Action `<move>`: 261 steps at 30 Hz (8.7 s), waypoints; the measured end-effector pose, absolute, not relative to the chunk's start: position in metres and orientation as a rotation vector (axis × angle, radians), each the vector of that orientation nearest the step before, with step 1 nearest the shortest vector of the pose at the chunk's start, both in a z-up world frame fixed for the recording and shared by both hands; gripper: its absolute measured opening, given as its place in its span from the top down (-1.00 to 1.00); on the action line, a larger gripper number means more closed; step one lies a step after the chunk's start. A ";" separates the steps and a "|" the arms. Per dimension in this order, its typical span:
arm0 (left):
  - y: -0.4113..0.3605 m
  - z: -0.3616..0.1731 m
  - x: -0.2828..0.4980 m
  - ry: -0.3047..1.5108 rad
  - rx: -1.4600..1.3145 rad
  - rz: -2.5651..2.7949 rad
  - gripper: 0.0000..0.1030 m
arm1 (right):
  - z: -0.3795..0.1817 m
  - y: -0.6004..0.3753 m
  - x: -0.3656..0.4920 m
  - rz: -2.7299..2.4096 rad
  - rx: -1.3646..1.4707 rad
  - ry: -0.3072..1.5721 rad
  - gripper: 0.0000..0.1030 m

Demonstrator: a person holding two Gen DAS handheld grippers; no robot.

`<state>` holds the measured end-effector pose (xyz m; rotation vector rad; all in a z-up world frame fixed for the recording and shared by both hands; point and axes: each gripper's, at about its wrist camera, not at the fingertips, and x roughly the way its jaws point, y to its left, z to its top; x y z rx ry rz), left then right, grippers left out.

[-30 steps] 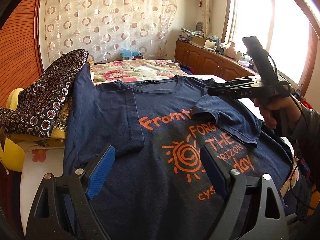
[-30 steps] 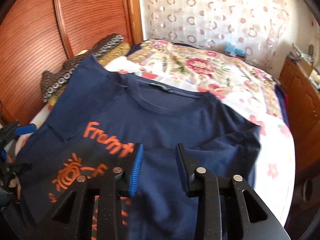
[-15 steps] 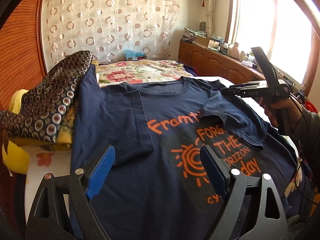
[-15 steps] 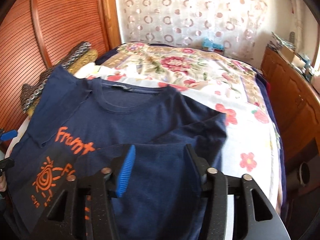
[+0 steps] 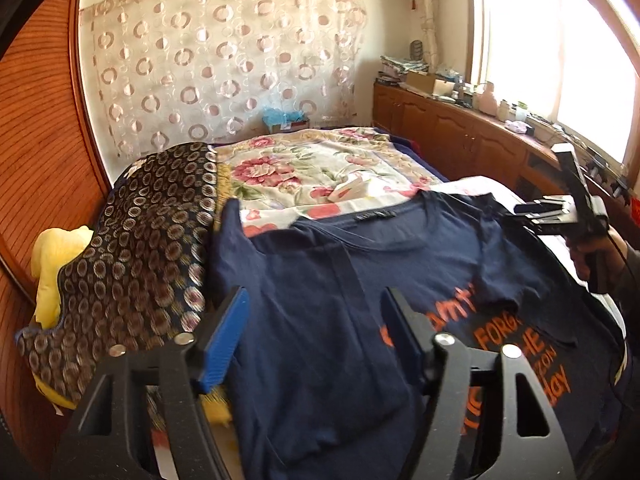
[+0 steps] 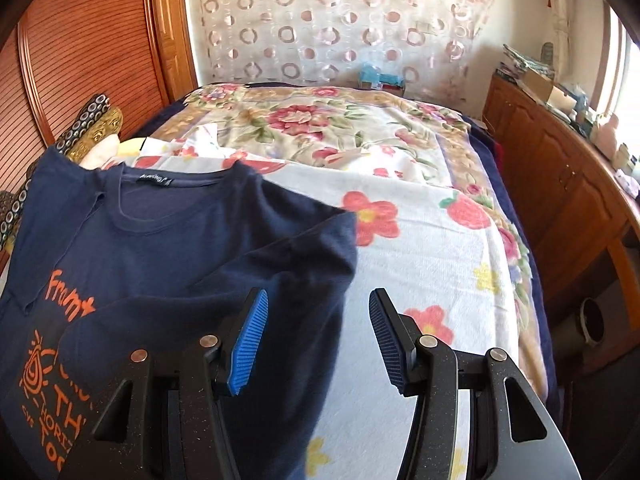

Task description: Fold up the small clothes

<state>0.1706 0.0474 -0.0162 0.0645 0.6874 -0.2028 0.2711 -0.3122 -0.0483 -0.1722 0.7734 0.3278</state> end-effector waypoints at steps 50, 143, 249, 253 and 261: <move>0.040 0.025 0.165 0.636 0.036 -0.277 0.91 | -0.010 -0.307 0.242 0.471 -0.168 0.599 0.88; 0.090 -0.097 0.086 0.889 0.009 -0.133 -0.50 | -0.031 -0.387 0.063 0.386 -0.119 0.682 0.80; 0.055 -0.003 0.192 0.618 0.061 -0.223 -0.52 | 0.104 -0.351 0.182 0.192 -0.273 0.676 0.16; 0.044 -0.012 0.175 0.648 0.066 -0.227 -0.53 | 0.116 -0.369 0.170 0.216 -0.232 0.694 0.16; 0.036 -0.039 0.154 0.710 0.045 -0.265 -0.53 | 0.080 -0.389 0.157 0.267 -0.189 0.748 0.08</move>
